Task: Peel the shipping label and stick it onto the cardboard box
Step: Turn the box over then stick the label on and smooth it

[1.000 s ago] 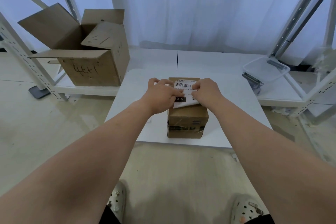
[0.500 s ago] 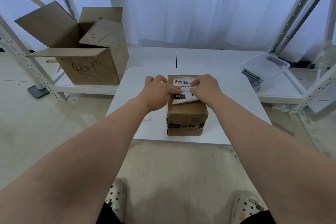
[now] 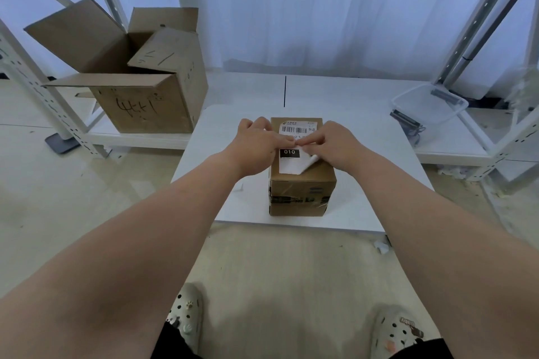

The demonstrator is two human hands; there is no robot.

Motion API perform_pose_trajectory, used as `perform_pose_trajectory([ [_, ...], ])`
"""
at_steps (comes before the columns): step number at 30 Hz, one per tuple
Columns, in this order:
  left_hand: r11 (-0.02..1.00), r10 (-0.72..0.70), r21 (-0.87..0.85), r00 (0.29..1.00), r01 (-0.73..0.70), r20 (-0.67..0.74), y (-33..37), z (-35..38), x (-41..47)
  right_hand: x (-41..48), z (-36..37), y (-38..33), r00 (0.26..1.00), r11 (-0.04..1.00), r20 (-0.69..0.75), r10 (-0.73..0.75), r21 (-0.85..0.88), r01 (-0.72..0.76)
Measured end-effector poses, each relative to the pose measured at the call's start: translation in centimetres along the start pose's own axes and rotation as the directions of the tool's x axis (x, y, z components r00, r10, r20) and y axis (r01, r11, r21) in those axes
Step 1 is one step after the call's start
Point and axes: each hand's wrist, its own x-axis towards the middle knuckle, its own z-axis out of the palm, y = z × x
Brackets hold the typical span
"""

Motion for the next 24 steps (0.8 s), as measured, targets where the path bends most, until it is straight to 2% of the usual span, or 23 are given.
perform_pose_trajectory([
  [3,1.0,-0.017,-0.005,1.0,0.017,0.009,-0.4,0.0,0.0,0.2,-0.2,0.0,1.0,0.999,0.019,-0.013,-0.034,0.013],
  [6,0.998,-0.059,-0.032,0.998,0.059,-0.018,-1.6,0.2,-0.1,-0.1,-1.0,0.4,0.999,0.999,-0.004,0.037,0.019,-0.037],
  [11,0.996,0.014,0.088,1.0,-0.016,0.02,-0.6,-0.8,0.0,-0.3,-1.6,0.8,0.997,0.996,0.039,0.062,0.056,-0.064],
  [19,0.994,-0.076,0.089,0.993,0.068,0.086,1.0,-0.8,0.8,-0.4,-1.3,0.4,0.993,0.974,-0.01,0.12,0.196,-0.116],
  [24,0.986,-0.156,0.068,0.987,0.154,0.029,-0.7,-0.5,0.5,-0.6,-1.0,0.6,0.991,0.969,-0.028,0.131,0.215,-0.122],
])
